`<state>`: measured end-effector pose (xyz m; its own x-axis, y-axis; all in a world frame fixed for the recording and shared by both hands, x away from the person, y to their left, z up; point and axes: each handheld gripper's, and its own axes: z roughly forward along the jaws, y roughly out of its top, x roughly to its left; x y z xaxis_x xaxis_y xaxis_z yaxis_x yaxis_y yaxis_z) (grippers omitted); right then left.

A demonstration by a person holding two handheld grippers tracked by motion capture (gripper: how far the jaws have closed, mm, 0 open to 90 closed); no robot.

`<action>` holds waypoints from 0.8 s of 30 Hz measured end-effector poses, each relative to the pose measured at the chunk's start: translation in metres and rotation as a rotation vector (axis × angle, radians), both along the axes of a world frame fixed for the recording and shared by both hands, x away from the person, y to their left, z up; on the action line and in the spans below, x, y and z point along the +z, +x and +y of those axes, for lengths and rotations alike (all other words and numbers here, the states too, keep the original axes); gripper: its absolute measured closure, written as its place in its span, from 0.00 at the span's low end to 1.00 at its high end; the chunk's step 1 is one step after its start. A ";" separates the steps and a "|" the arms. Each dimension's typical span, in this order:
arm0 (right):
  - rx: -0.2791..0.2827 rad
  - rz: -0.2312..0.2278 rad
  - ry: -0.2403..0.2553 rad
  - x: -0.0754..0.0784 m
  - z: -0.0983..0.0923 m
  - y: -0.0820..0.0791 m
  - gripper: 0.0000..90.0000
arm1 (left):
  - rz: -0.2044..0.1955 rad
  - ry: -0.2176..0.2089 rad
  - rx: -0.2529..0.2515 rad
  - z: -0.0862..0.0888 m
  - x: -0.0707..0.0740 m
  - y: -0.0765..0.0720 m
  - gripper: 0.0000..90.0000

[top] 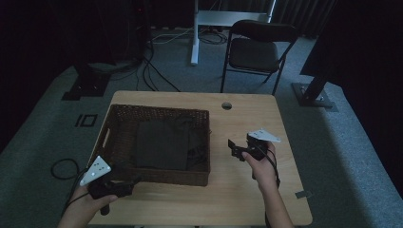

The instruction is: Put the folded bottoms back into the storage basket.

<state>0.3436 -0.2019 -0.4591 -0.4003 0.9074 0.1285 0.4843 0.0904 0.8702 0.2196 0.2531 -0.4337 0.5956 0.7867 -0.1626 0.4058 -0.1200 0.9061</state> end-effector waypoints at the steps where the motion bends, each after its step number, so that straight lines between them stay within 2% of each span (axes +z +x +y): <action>1: 0.001 -0.001 -0.001 -0.001 -0.002 -0.001 0.17 | -0.001 0.001 -0.001 0.000 -0.001 -0.002 0.21; 7: -0.027 0.006 -0.014 -0.009 -0.011 -0.005 0.17 | 0.008 0.026 -0.003 0.000 -0.016 -0.012 0.21; 9: -0.042 0.008 -0.027 -0.013 -0.014 -0.006 0.18 | 0.011 0.047 -0.006 -0.001 -0.022 -0.016 0.21; 19: -0.075 0.047 -0.038 -0.041 -0.033 -0.013 0.17 | 0.068 0.011 0.018 0.002 -0.056 -0.023 0.21; 24: -0.094 0.063 -0.045 -0.053 -0.042 -0.018 0.17 | 0.076 0.060 0.061 0.004 -0.073 -0.022 0.21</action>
